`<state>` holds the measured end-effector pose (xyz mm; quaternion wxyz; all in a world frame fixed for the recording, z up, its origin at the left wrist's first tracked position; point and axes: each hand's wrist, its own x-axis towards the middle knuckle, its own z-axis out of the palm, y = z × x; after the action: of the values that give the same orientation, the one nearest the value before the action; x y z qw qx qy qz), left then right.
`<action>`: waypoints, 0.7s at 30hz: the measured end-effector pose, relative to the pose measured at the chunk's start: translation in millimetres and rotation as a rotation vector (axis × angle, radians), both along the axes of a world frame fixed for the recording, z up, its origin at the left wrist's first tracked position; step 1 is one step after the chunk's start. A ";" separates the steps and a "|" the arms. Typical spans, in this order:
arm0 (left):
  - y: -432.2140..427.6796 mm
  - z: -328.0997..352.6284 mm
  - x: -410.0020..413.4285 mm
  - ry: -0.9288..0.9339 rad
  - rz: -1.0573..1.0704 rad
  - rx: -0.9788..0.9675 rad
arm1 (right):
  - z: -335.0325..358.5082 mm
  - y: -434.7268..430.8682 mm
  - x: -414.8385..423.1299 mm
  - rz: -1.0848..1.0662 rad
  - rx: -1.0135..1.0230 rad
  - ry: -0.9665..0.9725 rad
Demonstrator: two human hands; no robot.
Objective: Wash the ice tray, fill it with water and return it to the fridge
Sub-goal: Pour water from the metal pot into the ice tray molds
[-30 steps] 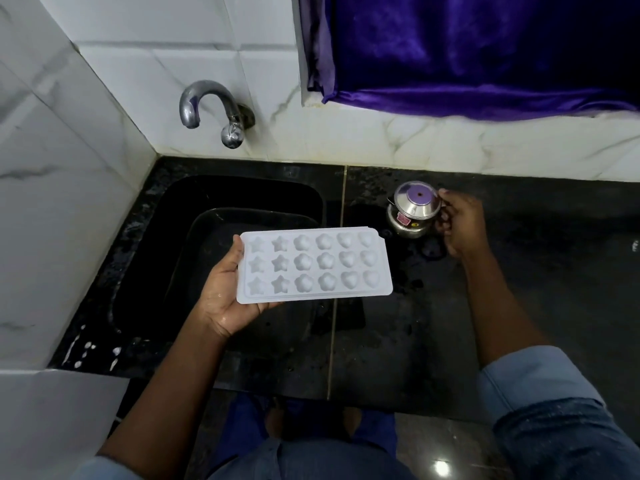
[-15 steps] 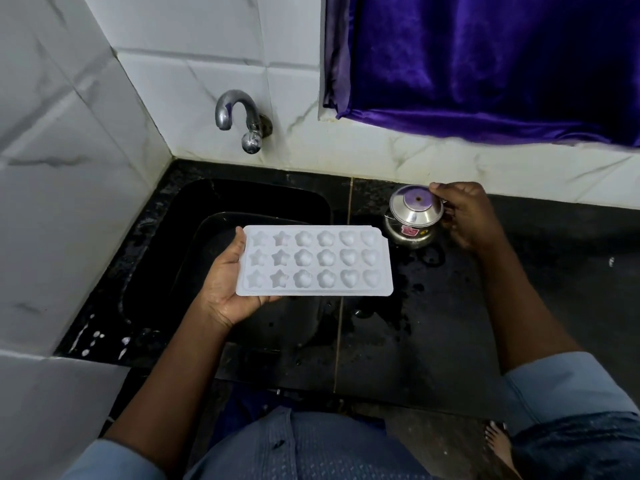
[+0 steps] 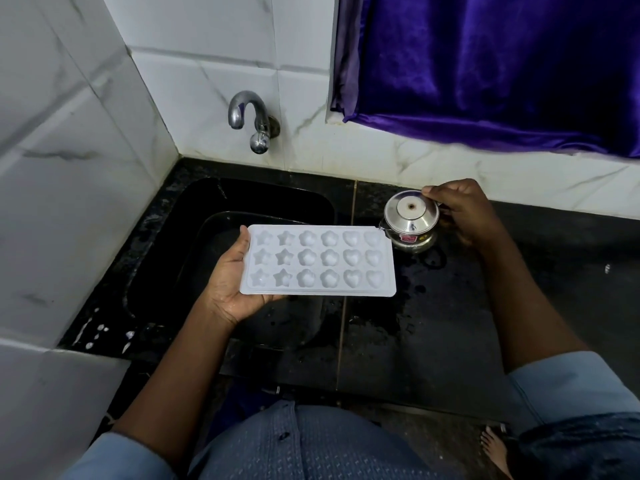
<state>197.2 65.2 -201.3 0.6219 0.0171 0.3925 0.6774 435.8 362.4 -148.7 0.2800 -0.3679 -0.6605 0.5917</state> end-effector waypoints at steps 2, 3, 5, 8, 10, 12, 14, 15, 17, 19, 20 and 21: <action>0.0 -1.5 0.7 -0.006 -0.006 0.007 | 1.8 -1.6 0.4 0.004 0.008 -0.012; 0.0 -2.0 0.9 -0.008 -0.010 0.008 | 2.6 -2.7 0.8 0.005 0.011 -0.014; 0.1 -4.2 0.3 -0.003 -0.016 0.009 | 4.7 -4.1 1.8 0.005 0.016 -0.012; -0.3 -5.2 0.2 -0.008 -0.022 0.015 | 8.4 -5.8 3.0 0.003 0.024 -0.009; -1.0 -4.8 0.9 -0.012 -0.023 0.019 | 10.4 -7.2 3.3 0.000 0.021 -0.010; -1.6 -3.8 1.2 -0.015 -0.022 0.024 | 12.1 -9.4 3.6 0.004 0.029 -0.008; -2.2 -3.0 1.3 -0.007 -0.025 0.028 | 13.3 -11.0 3.7 0.012 0.037 -0.008; -2.4 -2.4 1.2 -0.001 -0.027 0.029 | 13.4 -11.0 3.6 0.013 0.039 -0.011; -2.8 -2.2 0.6 -0.001 -0.028 0.026 | 13.1 -10.5 2.9 0.014 0.043 -0.018; -2.8 -1.4 1.0 -0.004 -0.023 0.018 | 13.0 -10.4 1.6 0.016 0.046 -0.021; -2.7 -0.8 1.5 -0.002 -0.019 0.013 | 13.1 -10.3 1.1 0.015 0.044 -0.020; -2.6 0.2 2.0 0.000 -0.013 0.007 | 13.2 -10.4 0.5 0.015 0.043 -0.019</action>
<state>199.2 62.7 -201.1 0.6264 0.0218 0.3897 0.6747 436.3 352.0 -135.5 0.2769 -0.3625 -0.6785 0.5759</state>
